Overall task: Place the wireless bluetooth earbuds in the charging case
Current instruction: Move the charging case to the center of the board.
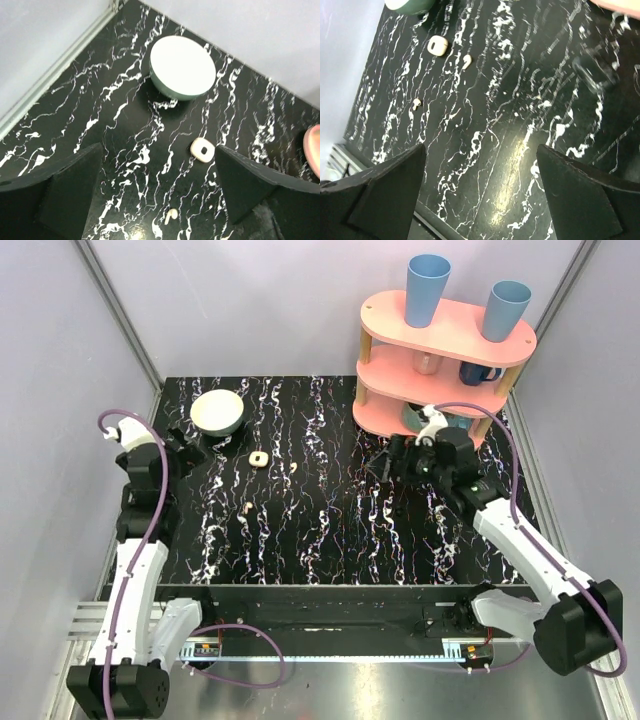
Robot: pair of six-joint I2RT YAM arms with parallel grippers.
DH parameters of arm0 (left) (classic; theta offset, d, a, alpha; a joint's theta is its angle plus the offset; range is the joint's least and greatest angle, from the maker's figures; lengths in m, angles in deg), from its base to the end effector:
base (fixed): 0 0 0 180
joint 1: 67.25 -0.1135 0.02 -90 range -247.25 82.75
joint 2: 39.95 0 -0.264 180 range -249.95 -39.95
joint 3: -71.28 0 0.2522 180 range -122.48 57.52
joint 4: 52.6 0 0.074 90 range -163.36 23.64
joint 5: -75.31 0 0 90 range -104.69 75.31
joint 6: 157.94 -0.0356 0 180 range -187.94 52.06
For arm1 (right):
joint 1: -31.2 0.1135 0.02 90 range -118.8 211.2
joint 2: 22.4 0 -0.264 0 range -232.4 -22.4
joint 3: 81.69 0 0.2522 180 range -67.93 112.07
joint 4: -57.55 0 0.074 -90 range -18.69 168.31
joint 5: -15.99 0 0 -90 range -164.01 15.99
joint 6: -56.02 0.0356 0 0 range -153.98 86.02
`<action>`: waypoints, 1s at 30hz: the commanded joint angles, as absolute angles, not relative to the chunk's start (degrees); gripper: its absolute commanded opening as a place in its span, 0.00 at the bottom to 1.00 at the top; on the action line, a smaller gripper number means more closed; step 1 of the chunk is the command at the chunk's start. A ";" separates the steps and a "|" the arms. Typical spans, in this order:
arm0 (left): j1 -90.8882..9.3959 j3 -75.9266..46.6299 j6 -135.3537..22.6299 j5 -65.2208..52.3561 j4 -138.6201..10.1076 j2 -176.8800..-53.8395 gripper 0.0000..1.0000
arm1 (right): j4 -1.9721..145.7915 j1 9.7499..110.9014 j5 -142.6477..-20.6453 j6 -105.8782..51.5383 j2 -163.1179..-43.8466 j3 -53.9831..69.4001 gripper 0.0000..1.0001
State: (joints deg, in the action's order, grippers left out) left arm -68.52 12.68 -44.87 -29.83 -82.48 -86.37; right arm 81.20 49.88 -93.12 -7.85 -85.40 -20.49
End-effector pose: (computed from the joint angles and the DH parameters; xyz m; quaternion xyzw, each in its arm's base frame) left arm 0.1875 0.0135 0.3250 -0.2447 0.7661 -0.0061 0.5943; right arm 0.2325 0.0909 0.2945 -0.0343 0.8378 0.3305 0.4333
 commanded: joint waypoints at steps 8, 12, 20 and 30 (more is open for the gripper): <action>-68.39 1.27 -55.52 -15.06 -95.53 -83.37 0.99 | 65.31 55.72 -90.44 -14.90 -91.63 -19.97 1.00; -67.60 5.13 -56.86 -15.66 -94.84 -81.18 0.99 | 78.94 56.07 -94.30 -21.58 -105.87 -5.30 1.00; -66.28 7.86 -58.27 -18.47 -94.66 -79.51 0.99 | 78.70 60.46 -98.61 -32.40 -120.04 5.45 1.00; -66.28 8.74 -58.18 -19.52 -94.57 -77.31 0.99 | 73.57 63.97 -102.22 -47.14 -132.60 15.64 1.00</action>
State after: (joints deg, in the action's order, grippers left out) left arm -66.38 8.35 -57.46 -18.60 -96.29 -78.37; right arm 74.23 61.79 -100.24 -37.89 -128.75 7.49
